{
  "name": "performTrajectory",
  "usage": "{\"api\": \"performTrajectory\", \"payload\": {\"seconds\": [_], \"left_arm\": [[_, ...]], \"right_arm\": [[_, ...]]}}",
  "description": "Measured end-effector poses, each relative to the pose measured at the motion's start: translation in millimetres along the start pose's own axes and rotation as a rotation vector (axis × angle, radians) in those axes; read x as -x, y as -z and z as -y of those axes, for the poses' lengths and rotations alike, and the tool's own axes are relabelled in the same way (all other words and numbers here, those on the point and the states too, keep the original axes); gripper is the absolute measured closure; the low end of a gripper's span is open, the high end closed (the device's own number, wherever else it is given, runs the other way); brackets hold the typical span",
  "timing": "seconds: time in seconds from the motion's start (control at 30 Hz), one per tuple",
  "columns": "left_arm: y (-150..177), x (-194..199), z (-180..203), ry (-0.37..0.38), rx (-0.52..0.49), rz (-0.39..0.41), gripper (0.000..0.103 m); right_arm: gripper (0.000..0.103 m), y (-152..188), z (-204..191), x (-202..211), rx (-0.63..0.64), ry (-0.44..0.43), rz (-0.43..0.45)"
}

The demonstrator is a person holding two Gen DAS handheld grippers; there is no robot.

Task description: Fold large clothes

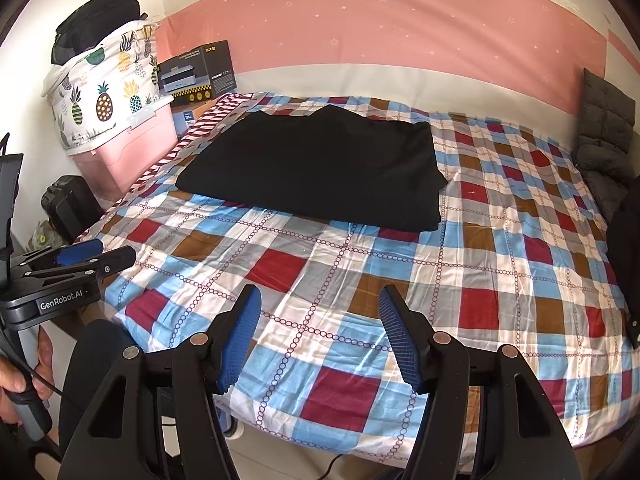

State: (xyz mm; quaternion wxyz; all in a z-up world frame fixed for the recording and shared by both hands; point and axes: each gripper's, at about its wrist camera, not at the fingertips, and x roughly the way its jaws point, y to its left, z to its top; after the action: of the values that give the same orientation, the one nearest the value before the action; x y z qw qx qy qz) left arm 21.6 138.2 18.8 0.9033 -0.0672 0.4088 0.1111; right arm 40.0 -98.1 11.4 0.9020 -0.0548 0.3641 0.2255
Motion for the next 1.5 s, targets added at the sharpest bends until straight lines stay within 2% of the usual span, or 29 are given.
{"api": "performTrajectory", "payload": {"seconds": [0.63,0.8,0.93,1.5], "left_arm": [[0.4,5.7,2.5,0.003,-0.011,0.006,0.036],[1.3,3.6,-1.8,0.048,0.027,-0.013,0.036],[3.2,2.9,-0.3,0.015,0.018,-0.017,0.036],[1.8,4.8,1.5,0.038,0.040,-0.020,0.036]], "right_arm": [[0.041,-0.2,-2.6,-0.5,0.000,0.001,0.000],[0.041,0.1,-2.1,-0.4,0.002,0.001,0.001],[0.041,0.1,-1.7,-0.5,0.002,-0.001,0.000],[0.041,-0.5,-2.1,-0.1,0.008,-0.001,0.004]]}}
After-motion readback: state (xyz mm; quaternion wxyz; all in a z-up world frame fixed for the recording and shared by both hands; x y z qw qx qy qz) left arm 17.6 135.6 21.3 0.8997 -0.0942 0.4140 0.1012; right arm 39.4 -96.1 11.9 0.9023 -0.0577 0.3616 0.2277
